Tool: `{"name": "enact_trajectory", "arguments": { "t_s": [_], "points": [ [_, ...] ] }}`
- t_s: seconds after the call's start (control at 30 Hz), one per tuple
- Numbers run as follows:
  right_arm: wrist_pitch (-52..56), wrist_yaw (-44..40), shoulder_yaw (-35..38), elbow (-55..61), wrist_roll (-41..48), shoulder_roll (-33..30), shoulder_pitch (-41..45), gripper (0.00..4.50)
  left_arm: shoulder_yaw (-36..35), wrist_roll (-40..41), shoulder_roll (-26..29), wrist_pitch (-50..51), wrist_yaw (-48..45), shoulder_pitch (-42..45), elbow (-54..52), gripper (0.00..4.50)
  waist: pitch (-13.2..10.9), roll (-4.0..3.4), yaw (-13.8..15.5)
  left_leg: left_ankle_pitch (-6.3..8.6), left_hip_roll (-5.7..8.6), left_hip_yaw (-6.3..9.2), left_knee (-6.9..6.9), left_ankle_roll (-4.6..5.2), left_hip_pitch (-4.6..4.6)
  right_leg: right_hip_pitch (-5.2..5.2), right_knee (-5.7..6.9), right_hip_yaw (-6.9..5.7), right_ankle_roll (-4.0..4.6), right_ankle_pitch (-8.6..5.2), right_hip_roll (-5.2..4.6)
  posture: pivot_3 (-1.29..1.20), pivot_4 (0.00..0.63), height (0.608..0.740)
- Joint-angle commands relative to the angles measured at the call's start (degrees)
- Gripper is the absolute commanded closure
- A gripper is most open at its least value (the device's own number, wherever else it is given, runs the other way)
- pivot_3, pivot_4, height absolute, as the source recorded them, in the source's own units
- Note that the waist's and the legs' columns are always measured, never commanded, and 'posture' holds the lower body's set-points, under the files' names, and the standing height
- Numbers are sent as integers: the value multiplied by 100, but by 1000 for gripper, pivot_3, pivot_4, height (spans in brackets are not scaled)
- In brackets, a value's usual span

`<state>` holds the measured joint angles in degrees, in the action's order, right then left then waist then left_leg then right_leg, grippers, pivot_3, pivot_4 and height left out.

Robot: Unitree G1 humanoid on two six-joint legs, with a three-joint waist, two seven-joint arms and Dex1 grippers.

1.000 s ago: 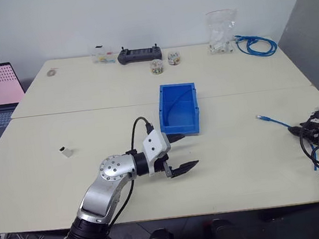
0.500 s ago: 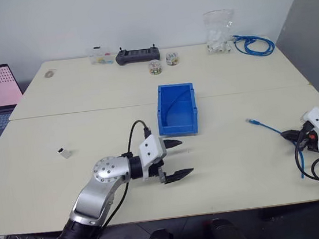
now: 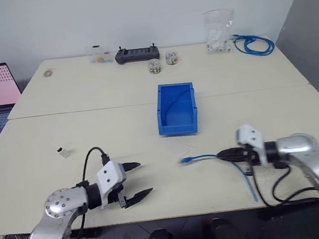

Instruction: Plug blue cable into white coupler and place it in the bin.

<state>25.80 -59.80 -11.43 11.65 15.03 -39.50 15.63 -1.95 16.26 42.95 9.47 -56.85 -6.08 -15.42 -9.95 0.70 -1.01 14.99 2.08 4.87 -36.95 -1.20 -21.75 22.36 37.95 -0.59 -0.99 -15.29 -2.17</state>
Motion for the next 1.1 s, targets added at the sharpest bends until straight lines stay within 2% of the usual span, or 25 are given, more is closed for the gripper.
{"name": "enact_trajectory", "arguments": {
  "t_s": [0.03, 0.13, 0.37, 0.47, 0.57, 0.77, 0.9, 1.1],
  "points": [
    [244, 37, -439, -225, -201, 294, 572, 4466, -347, 68, 123, -128, 35, -217, -238, 0, -3, -3, 6, 0, 1, 3, 0, 0, 0, 0, 1, -2, 0, 0, 0, 0, 150, 740],
    [240, -30, -736, -545, -344, 501, 914, 4466, -394, 17, 143, -158, 41, -280, -262, 0, -6, 1, 92, 0, 4, 7, -1, 0, -4, 0, -3, -4, 9, 5, -2, 0, 150, 740],
    [497, 1, -1090, -1129, -554, 925, 1409, 4466, -361, -34, 122, -192, 36, -180, -168, 0, -7, 0, 89, 0, 9, 9, 1, 0, -8, 2, -6, -6, 26, 15, -6, 0, 150, 740],
    [631, 140, -1013, -1193, -541, 1048, 1493, 3931, -138, -164, 27, -272, 63, 72, -51, 0, -7, 0, 93, 0, 9, 10, 0, 0, -8, 2, -5, -6, 26, 15, -6, 0, 150, 740],
    [872, 54, -722, -921, -207, 1036, 1477, 3126, 131, -286, -138, -372, 62, 419, 156, 0, -7, 0, 93, 0, 10, 9, 0, 0, -7, 2, -1, -6, 26, 15, -5, 0, 150, 740],
    [1084, -379, -334, 158, 354, 369, 866, 1585, 445, -511, -319, -708, 25, 883, 639, 0, -7, 0, 99, 1, 10, 11, 1, -1, -9, 3, -3, -8, 26, 16, -5, 0, 150, 740],
    [1168, -347, -124, 841, 587, 50, 313, 1585, 642, -891, -308, -1075, 85, 1020, 989, 0, -8, 1, 88, 1, 11, 11, 1, -1, -11, 2, -2, -9, 20, 12, -6, 0, 150, 740],
    [1322, 1, 18, 1252, 729, 69, 6, 1585, 882, -1182, -278, -1559, -7, 1206, 1422, 0, -8, 1, 58, 1, 3, 10, 0, 0, -3, 1, 4, -10, 2, 3, -2, 0, 150, 740]
  ]
}}
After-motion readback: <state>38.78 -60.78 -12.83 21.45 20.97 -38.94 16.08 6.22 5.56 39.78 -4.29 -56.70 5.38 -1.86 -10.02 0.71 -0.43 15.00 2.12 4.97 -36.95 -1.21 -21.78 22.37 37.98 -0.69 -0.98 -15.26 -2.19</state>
